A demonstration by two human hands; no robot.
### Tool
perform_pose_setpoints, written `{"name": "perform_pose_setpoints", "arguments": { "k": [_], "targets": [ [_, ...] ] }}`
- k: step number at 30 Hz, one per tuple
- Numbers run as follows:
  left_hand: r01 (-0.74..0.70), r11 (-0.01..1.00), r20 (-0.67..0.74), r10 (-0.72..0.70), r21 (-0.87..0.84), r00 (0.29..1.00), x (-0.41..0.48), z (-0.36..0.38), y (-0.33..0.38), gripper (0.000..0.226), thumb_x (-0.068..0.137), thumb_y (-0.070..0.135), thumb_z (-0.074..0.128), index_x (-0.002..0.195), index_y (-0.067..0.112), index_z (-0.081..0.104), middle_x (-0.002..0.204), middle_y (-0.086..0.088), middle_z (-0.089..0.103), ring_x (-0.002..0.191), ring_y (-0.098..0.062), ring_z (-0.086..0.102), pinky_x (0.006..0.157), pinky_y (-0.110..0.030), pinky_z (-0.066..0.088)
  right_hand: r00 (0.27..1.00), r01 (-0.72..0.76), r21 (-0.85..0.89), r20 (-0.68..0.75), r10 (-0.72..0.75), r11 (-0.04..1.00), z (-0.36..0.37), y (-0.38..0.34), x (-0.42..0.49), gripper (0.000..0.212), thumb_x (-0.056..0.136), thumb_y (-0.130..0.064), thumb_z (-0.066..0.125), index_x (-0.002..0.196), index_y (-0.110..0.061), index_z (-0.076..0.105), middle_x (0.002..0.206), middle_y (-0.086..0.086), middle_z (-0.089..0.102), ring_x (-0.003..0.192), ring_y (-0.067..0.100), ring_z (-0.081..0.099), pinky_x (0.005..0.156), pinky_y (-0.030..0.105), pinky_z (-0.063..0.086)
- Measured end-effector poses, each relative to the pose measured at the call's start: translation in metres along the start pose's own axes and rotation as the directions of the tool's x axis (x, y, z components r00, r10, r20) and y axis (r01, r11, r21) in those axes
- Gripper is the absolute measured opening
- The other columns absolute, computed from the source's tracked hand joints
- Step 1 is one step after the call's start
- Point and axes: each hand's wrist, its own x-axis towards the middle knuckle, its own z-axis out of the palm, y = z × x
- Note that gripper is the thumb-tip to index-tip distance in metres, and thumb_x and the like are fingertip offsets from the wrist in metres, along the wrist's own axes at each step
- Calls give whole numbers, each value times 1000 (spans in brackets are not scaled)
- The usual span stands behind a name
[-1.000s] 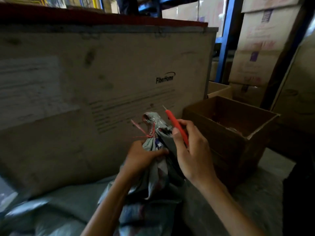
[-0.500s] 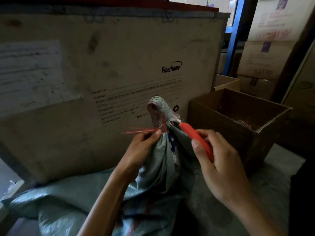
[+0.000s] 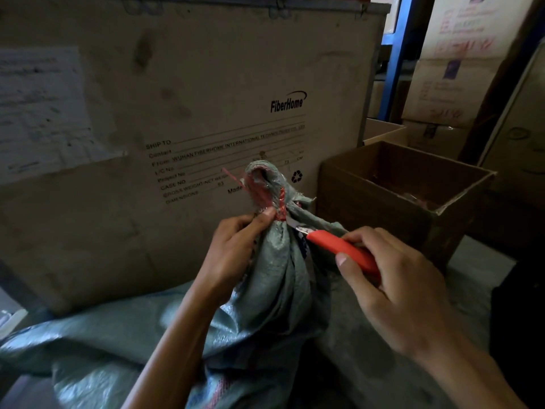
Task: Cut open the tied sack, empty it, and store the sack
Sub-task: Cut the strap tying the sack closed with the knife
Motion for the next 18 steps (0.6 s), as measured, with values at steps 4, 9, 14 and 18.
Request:
{"name": "perform_pose_setpoints", "arguments": {
  "k": [4, 9, 14, 18],
  "targets": [
    [17, 999, -34, -18, -47, 999, 2, -1, 0, 41, 98, 34, 61, 64, 15, 75, 45, 10, 62, 34, 4, 52, 35, -7, 37, 1000, 16, -52, 1, -16, 999, -3, -1, -1, 28, 87, -62, 41, 102, -41, 53, 85, -19, 53, 68, -5, 52, 58, 12, 32],
    [19, 999, -41, -20, -42, 999, 2, -1, -1, 39, 97, 36, 64, 66, 15, 78, 49, 10, 66, 35, 4, 53, 35, -7, 37, 999, 30, -76, -16, -31, 997, -2, -2, -2, 31, 88, -61, 41, 105, -38, 54, 88, -16, 53, 69, -3, 51, 57, 15, 37],
    [-23, 1000, -60, 22, -13, 998, 3, -1, 0, 40, 95, 37, 65, 62, 19, 79, 53, 8, 70, 39, 3, 58, 39, -6, 40, 997, 32, -110, -59, -39, 993, 0, -1, -2, 31, 89, -59, 43, 106, -35, 54, 87, -14, 53, 69, -4, 50, 56, 13, 34],
    [-27, 1000, -71, 28, 15, 997, 4, -1, 0, 37, 93, 42, 65, 68, 19, 81, 62, 4, 75, 46, 1, 63, 42, -8, 43, 995, 21, -162, -98, -37, 987, 3, -2, -2, 30, 89, -57, 48, 107, -33, 55, 88, -12, 52, 67, 2, 47, 56, 11, 35]
  ]
}}
